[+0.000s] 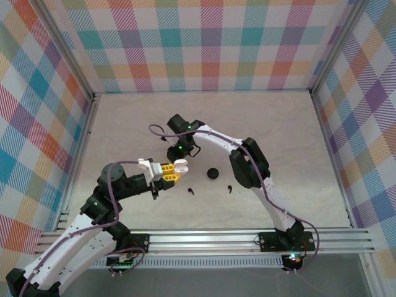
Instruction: Insert the wireless bluetooth earbuds into the charging case
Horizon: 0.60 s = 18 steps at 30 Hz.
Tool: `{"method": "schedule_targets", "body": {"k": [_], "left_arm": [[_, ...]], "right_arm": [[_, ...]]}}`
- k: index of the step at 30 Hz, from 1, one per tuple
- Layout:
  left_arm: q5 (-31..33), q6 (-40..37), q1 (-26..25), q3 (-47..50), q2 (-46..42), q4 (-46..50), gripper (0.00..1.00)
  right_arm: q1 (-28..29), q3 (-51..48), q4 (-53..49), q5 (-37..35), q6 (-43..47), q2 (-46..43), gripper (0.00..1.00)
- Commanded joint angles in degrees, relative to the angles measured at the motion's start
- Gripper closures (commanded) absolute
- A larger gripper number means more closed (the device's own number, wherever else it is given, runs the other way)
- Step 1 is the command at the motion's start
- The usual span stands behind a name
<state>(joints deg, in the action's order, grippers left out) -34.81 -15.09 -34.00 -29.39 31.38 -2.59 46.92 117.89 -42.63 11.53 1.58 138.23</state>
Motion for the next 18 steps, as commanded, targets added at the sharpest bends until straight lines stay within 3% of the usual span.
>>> {"method": "schedule_targets", "body": {"k": [1,18], "left_arm": [[0.27,-0.73,-0.45,0.12,-0.87,0.87,1.00],[0.52,-0.90,-0.45,0.25,-1.75,2.33,1.00]], "right_arm": [[0.37,1.42,-1.06,0.43,0.39,-1.02,0.72],[-0.05,2.57,-0.59,0.07,0.78,-2.09,0.73]]}}
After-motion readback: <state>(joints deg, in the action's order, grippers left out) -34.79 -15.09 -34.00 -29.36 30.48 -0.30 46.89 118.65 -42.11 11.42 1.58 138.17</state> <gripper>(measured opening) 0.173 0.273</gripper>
